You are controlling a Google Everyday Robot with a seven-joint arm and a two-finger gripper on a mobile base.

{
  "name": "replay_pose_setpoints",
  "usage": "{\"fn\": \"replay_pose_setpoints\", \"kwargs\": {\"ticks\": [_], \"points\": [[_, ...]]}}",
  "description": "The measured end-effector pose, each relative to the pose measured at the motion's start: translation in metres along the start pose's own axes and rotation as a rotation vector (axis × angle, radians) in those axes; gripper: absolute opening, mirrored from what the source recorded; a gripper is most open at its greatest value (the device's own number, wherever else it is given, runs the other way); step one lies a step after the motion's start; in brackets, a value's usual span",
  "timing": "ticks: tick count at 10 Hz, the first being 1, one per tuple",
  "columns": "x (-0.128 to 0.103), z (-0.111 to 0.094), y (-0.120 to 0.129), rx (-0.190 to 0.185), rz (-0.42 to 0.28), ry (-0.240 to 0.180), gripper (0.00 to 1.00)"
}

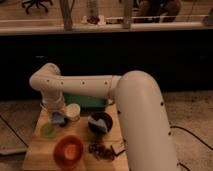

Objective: Place sponge in plastic cup

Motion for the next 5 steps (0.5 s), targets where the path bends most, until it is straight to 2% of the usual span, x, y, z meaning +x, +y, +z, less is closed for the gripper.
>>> {"fn": "replay_pose_setpoints", "kwargs": {"ticks": [5], "points": [[-0.018, 0.012, -0.023, 0.003, -0.136, -0.048, 0.0]]}}
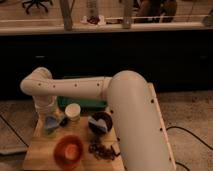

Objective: Place sponge in plastic cup

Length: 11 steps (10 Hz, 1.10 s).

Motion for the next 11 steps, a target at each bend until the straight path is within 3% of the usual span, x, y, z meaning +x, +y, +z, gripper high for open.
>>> {"fn": "replay_pose_setpoints", "kwargs": {"ticks": [7, 9, 11], "points": [[-0.013, 0.017, -0.021, 0.011, -0.093, -0.068, 0.01], [-0.014, 0.02, -0.024, 0.015, -0.106, -0.083, 0.13], [-0.015, 0.022, -0.027, 0.017, -0.112, -0.099, 0.34]]}}
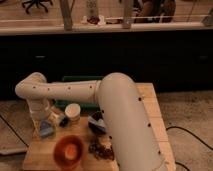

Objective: Place sponge in plastic cup

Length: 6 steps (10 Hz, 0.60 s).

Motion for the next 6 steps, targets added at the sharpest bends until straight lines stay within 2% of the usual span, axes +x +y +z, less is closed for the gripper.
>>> {"fn": "replay_pose_setpoints", "kwargs": {"ticks": [4, 6], "points": [[-0.0005, 0.0026, -0.0014, -0.007, -0.003, -0.017, 0.74], [-0.0016, 0.0036, -0.0019, -0.01, -0.005, -0.023, 0.8]]}}
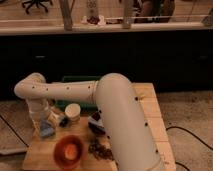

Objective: Place sponge in plastic cup

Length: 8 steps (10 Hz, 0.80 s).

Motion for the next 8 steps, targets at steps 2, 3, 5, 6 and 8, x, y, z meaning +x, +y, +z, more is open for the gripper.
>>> {"fn": "replay_pose_setpoints", "kwargs": {"ticks": [2, 3, 5, 6, 8], "points": [[-0.0002, 0.0003, -0.0011, 0.0, -0.004, -0.003, 0.8], [0.0, 0.0001, -0.0013, 0.001, -0.005, -0.003, 0.8], [0.0004, -0.0006, -0.0011, 0.003, -0.009, -0.004, 0.8], [0.0005, -0.0008, -0.0012, 0.003, -0.01, -0.004, 0.8], [0.0008, -0.0004, -0.001, 0.005, -0.014, -0.007, 0.8]]}}
